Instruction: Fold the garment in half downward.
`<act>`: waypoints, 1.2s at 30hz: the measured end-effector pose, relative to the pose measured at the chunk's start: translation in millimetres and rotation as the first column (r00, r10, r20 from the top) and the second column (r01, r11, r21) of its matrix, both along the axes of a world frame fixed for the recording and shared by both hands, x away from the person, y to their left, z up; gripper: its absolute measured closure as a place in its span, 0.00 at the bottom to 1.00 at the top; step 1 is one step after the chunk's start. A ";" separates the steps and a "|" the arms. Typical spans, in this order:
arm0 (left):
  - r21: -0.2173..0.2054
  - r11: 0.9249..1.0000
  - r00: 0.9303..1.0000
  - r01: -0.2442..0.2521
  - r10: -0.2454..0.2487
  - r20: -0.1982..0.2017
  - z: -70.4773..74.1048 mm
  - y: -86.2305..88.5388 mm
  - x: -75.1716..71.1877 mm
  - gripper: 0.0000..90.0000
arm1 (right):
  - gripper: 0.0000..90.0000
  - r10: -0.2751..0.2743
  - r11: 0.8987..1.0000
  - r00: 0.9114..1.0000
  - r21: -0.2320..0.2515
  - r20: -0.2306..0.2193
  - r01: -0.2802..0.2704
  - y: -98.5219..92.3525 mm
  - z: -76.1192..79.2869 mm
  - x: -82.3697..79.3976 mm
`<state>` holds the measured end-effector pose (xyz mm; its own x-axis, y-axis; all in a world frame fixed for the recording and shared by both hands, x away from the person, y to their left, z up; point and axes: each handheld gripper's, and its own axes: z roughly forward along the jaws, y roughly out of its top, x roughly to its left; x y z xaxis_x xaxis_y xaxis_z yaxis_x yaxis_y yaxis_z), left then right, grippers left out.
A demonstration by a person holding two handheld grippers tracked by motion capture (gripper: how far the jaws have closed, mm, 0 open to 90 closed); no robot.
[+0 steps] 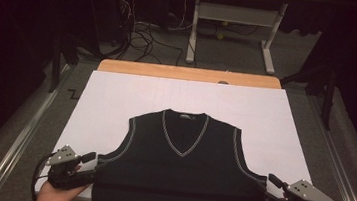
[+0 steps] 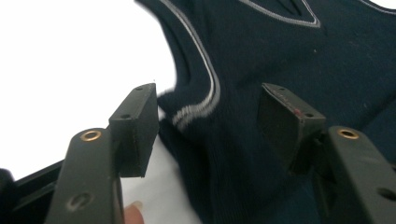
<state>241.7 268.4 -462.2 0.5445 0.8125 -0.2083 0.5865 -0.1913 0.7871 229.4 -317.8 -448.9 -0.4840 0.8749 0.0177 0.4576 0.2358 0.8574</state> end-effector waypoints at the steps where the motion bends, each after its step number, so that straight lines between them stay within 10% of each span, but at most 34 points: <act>1: 0.001 1.000 1.000 0.004 -0.004 -0.002 1.6 -1.1 3.0 0.38 | 0.49 0.002 1.000 1.000 0.002 0.002 -0.002 0.4 1.1 4.7; 22: 0.031 0.998 0.995 -0.060 0.062 -0.073 26.2 -30.7 135.5 0.02 | 0.09 -0.020 1.000 0.999 -0.008 -0.035 0.020 38.3 19.4 132.8; 36: 0.113 0.987 0.954 -0.115 0.142 -0.265 -4.6 -60.0 182.9 0.07 | 0.10 -0.064 0.995 0.979 -0.092 -0.194 0.047 59.0 -8.2 186.7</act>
<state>424.5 208.4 -466.8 0.3680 0.8951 -0.2516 0.7998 -0.1668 0.5766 416.1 -258.8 -457.2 -0.4294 0.9026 0.0309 0.6297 0.2747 0.7266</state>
